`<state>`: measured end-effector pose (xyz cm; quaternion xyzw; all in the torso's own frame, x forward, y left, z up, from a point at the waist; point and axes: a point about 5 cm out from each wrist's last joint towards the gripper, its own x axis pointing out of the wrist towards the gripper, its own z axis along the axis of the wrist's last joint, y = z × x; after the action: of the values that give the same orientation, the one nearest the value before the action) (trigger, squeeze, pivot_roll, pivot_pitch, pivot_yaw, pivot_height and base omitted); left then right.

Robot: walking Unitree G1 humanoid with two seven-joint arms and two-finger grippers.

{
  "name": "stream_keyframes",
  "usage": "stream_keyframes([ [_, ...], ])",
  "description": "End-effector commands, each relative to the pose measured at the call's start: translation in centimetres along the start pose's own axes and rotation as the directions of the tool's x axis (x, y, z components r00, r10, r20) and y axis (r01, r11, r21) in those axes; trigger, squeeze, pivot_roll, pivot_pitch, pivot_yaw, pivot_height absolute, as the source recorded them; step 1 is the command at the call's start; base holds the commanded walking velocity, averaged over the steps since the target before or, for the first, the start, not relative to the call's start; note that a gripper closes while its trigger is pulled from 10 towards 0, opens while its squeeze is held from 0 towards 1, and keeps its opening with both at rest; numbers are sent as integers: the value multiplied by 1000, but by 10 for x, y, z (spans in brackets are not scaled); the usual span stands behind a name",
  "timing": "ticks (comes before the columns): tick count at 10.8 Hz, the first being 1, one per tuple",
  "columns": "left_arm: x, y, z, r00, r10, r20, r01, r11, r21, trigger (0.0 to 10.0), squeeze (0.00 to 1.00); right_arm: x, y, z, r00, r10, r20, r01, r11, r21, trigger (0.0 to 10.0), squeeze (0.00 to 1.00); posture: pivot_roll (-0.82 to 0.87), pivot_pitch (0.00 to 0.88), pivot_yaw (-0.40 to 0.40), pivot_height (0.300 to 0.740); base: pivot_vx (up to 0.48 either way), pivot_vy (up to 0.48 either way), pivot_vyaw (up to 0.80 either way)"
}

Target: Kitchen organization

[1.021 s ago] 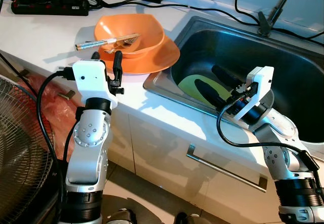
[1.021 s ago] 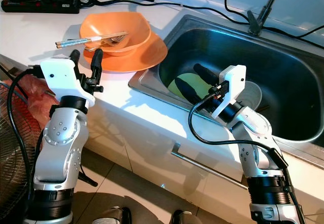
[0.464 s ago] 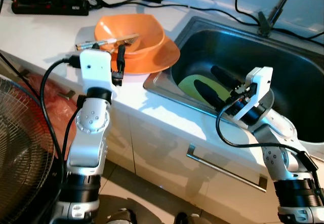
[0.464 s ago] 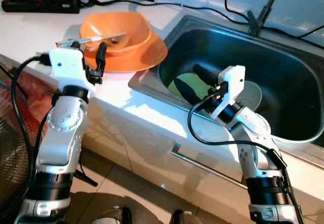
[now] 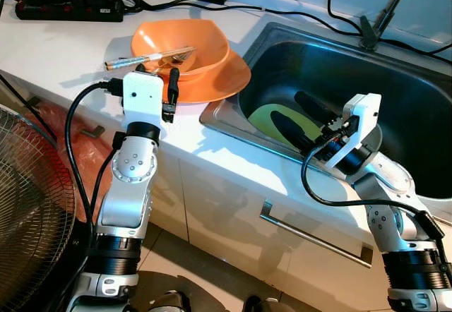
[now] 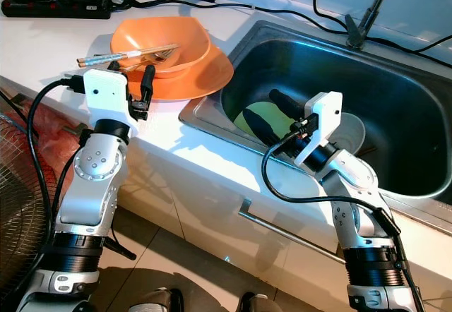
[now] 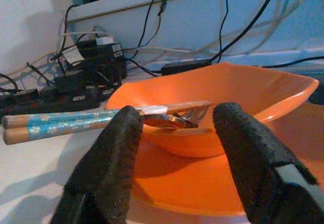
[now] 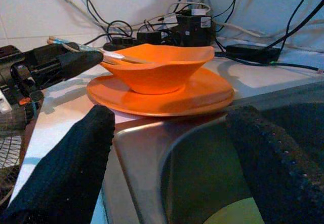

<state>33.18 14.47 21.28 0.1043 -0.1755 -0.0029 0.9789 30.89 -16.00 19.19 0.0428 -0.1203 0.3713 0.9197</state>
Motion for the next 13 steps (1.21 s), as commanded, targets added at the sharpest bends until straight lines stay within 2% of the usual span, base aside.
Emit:
stream_keyframes([
  [1, 2, -6, 4, 1000, -14, 21, 14, 1000, 1, 2157, 0, -3, 2, 0, 1000, 3, -8, -3, 1000, -7, 10000, 0, 69, 155, -59, 740, 0, 0, 0],
  [2, 1, -9, 6, 999, -21, 28, 21, 1000, -2, 3137, 0, -3, 3, -1, 1000, 4, -10, -4, 1000, -6, 10000, 0, 69, 156, -60, 740, 0, 0, 0],
  [3, 2, -10, 6, 999, -25, 33, 25, 1000, -2, 2275, 0, -3, 3, -1, 1000, 3, -12, -3, 1000, -7, 10000, 0, 69, 156, -60, 740, 0, 0, 0],
  [5, 2, -10, 5, 999, -26, 33, 27, 1000, -1, 2353, 0, -3, 2, -1, 1000, 2, -13, -2, 1000, -8, 10000, 0, 69, 156, -60, 740, 0, 0, 0],
  [6, 2, -10, 5, 999, -29, 31, 29, 1000, 1, 1451, 0, -3, 2, -1, 1000, 1, -13, -1, 1000, -8, 10000, 0, 67, 155, -58, 740, 0, 0, 0],
  [7, 2, -10, 5, 999, -29, 33, 29, 1000, 3, 0, 0, -3, 2, -1, 1000, 1, -12, -1, 1000, -8, 10000, 0, 68, 155, -58, 740, 0, 0, 0],
  [13, 6, -14, 18, 995, -41, 90, 41, 999, 7, 0, 0, -2, 2, -2, 1000, 4, -14, -4, 1000, -7, 10000, 0, 69, 153, -59, 740, 0, 0, 0],
])
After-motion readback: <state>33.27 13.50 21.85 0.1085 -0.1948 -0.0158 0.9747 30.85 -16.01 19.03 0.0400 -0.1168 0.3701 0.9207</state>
